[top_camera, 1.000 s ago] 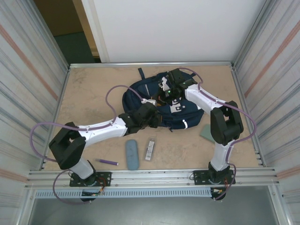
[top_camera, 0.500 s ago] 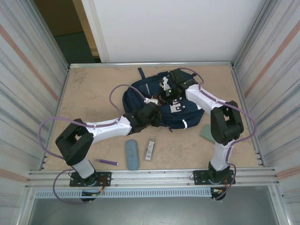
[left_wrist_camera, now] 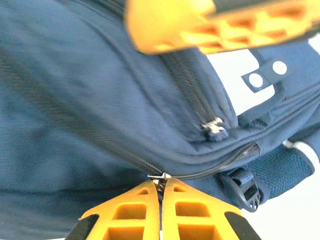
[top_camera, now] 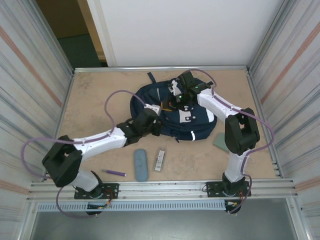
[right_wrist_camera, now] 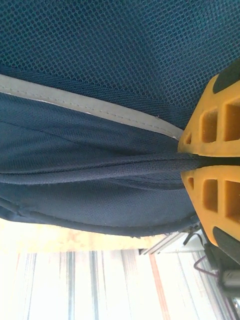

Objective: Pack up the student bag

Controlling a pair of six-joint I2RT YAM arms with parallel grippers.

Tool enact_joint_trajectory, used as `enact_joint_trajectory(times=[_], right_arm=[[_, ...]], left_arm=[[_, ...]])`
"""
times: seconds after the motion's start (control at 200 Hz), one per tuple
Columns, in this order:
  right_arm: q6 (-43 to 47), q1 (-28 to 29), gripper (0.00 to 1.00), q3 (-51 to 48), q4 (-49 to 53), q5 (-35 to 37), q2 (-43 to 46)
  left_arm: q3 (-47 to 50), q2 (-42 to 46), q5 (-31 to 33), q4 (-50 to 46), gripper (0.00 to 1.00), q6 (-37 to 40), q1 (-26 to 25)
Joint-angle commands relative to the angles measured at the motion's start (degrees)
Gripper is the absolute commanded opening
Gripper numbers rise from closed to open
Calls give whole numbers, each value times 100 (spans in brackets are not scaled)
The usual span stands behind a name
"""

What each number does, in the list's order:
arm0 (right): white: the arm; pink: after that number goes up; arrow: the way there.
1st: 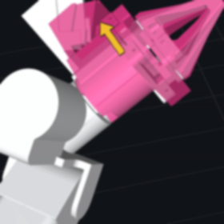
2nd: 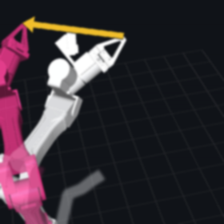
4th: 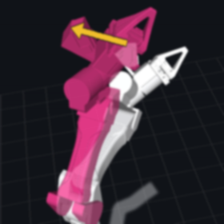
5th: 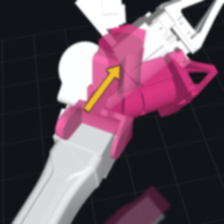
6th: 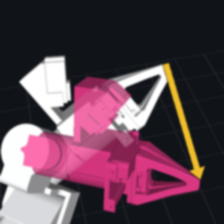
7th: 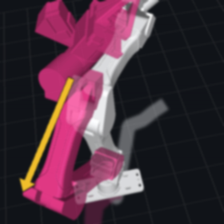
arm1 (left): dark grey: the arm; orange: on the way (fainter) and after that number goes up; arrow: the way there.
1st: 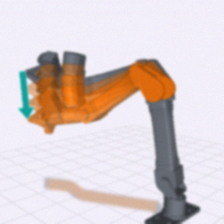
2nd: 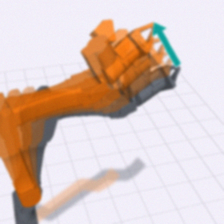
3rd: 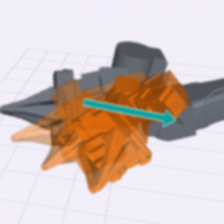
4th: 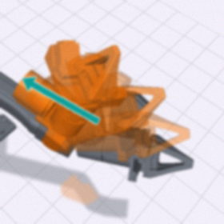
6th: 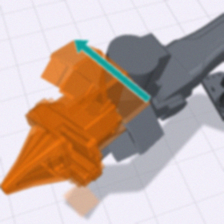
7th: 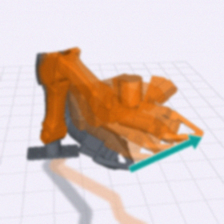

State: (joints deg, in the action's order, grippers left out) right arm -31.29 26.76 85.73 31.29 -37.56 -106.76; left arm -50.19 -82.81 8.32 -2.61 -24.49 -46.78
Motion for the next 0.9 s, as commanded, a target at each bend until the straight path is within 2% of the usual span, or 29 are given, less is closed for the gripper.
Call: enact_joint_trajectory(times=[0.0, 0.08, 0.231, 0.326, 0.371, 0.421, 0.481, 0.631, 0.757, 0.892], right_arm=[[592, -131, 4, 66, 655, 568, 279], [864, -124, 3, 107, 728, 771, 294], [1304, -101, 3, 15, 804, 989, 426], [1275, -120, 3, -97, 732, 982, 480], [1189, -126, 3, -84, 721, 900, 456], [1081, -127, 3, -71, 706, 793, 431], [934, -127, 3, -49, 662, 696, 404], [698, -145, 3, 118, 668, 358, 255], [609, -140, 3, 132, 660, 224, 243], [589, -144, 3, 119, 701, 160, 259]], left_arm=[[384, 502, -450, -106, 0, 147, 640], [533, 689, -1039, -29, 0, 62, 964], [575, 897, -1189, -137, 0, 216, 1259], [498, 849, -2013, -1, 0, 353, 1301], [459, 750, -2475, 147, 14, 331, 1234], [420, 641, -2714, 338, 29, 284, 1052], [352, 479, -2607, 505, 35, 270, 709], [-58, -168, -2101, 496, 39, 270, 84], [-495, -730, -1925, 150, 41, 353, 5], [-547, -851, -1385, 156, 44, 254, 11]])
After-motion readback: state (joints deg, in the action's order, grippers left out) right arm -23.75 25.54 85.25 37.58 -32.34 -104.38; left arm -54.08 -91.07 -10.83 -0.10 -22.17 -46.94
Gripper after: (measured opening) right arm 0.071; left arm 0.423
